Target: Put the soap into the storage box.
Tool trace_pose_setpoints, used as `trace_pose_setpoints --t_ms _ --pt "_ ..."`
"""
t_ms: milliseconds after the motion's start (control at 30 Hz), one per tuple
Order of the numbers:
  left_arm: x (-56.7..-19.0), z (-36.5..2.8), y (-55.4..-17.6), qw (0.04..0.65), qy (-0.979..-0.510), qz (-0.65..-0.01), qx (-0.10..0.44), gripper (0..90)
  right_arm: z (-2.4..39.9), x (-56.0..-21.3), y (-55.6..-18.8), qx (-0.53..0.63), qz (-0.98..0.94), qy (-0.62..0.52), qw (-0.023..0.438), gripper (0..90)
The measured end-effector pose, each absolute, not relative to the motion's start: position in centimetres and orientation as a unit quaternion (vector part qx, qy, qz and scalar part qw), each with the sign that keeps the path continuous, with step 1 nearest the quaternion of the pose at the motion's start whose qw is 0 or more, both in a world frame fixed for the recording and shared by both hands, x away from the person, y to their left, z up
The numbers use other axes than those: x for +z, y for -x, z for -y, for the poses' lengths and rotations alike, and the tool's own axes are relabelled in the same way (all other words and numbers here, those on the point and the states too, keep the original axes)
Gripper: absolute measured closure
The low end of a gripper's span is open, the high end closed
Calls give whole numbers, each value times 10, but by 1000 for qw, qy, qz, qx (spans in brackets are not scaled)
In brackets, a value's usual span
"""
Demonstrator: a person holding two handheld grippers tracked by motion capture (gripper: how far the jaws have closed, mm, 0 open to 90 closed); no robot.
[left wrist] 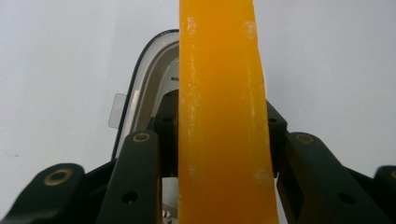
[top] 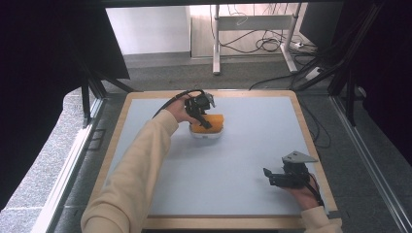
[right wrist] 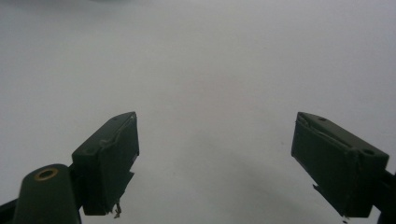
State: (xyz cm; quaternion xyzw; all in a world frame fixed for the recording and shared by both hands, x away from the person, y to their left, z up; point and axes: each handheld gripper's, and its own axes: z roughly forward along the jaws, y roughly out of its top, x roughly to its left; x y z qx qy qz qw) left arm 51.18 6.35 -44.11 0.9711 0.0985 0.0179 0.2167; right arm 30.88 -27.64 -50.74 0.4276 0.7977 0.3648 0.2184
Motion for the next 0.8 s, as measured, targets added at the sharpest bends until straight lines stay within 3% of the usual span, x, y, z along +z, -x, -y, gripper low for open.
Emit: trace_pose_setpoints --t_ms 600,800 --pt "-451 -63 -519 211 -971 -105 35 610 277 -508 -310 362 -799 -428 219 154" --pt "-451 -64 -519 205 -970 -113 63 458 277 -509 -310 361 -800 -427 217 154"
